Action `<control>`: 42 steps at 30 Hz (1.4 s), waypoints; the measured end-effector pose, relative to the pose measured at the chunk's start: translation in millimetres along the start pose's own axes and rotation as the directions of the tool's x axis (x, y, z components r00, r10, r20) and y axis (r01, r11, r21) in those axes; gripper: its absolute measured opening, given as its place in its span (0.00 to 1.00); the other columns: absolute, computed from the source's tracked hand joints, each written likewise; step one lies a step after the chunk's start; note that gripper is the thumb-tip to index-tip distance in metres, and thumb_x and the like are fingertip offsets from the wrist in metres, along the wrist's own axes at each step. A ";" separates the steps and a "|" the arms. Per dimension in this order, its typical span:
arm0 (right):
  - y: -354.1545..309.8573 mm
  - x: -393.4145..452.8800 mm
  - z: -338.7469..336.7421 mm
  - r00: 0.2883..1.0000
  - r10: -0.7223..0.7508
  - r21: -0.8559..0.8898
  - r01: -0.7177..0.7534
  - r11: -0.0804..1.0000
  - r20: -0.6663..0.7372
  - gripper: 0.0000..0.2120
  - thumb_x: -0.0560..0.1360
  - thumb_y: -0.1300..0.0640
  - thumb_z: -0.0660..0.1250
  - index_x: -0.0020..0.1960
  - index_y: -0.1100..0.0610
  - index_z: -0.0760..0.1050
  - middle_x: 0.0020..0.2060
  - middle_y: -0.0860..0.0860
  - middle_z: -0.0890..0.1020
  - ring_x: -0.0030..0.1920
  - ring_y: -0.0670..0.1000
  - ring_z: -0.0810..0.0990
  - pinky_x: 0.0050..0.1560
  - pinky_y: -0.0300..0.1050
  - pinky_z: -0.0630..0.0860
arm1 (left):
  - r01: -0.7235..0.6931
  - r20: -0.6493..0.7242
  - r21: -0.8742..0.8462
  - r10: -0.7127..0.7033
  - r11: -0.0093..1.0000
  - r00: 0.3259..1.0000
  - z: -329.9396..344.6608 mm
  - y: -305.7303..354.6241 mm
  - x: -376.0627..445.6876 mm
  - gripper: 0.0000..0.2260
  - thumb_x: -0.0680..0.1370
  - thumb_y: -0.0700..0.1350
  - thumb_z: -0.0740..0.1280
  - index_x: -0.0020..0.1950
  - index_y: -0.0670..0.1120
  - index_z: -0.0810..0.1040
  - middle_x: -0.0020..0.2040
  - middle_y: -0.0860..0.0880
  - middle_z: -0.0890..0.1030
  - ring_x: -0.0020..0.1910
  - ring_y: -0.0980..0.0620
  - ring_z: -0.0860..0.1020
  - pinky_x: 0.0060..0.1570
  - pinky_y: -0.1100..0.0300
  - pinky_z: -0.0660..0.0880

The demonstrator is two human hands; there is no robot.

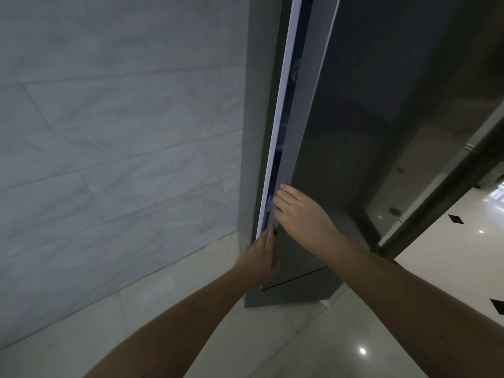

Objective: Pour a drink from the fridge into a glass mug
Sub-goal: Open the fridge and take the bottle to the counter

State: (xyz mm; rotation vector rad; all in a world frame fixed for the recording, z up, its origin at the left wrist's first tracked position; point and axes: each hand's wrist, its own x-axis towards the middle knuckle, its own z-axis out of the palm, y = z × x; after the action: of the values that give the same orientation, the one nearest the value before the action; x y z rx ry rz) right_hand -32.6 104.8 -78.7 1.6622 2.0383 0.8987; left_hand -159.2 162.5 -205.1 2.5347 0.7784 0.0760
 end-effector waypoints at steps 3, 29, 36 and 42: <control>-3.6 -30.2 -8.0 1.000 -0.024 0.035 0.025 0.999 -0.004 0.19 0.77 0.56 0.66 0.66 0.59 0.75 0.66 0.57 0.76 0.69 0.57 0.71 0.76 0.53 0.54 | -0.015 0.029 0.003 0.015 1.000 0.999 14.7 11.1 -18.1 0.39 0.80 0.52 0.63 0.81 0.46 0.38 0.82 0.46 0.48 0.75 0.44 0.64 0.70 0.48 0.67; -51.2 -279.8 -71.1 0.651 0.754 0.293 -0.740 0.605 0.085 0.13 0.66 0.54 0.76 0.47 0.60 0.83 0.40 0.57 0.84 0.45 0.60 0.84 0.64 0.57 0.63 | -0.642 0.212 0.464 0.627 0.611 0.750 28.5 144.6 -75.1 0.23 0.78 0.47 0.60 0.73 0.46 0.67 0.65 0.44 0.75 0.63 0.43 0.74 0.58 0.50 0.73; -44.5 -302.3 -74.4 0.504 0.855 0.222 -0.854 0.471 0.123 0.14 0.73 0.55 0.62 0.51 0.60 0.81 0.40 0.58 0.82 0.47 0.61 0.81 0.69 0.62 0.58 | -0.605 0.164 0.523 0.627 0.600 0.762 -6.3 141.0 -71.7 0.26 0.78 0.47 0.61 0.77 0.44 0.64 0.70 0.42 0.72 0.68 0.42 0.71 0.62 0.49 0.70; -48.1 -307.6 -83.0 0.323 0.910 0.096 -0.946 0.309 0.258 0.09 0.75 0.58 0.66 0.51 0.60 0.80 0.42 0.58 0.82 0.50 0.61 0.79 0.72 0.61 0.55 | -0.542 0.138 0.607 0.594 0.581 0.792 -31.5 127.5 -81.8 0.28 0.77 0.48 0.61 0.77 0.44 0.63 0.68 0.42 0.72 0.65 0.42 0.71 0.59 0.49 0.69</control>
State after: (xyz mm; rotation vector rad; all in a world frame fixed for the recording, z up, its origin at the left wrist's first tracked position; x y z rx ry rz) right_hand -45.8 -217.1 -85.3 3.0349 0.8576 0.7497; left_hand -168.0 39.9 -111.1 3.3554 -0.0838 0.1552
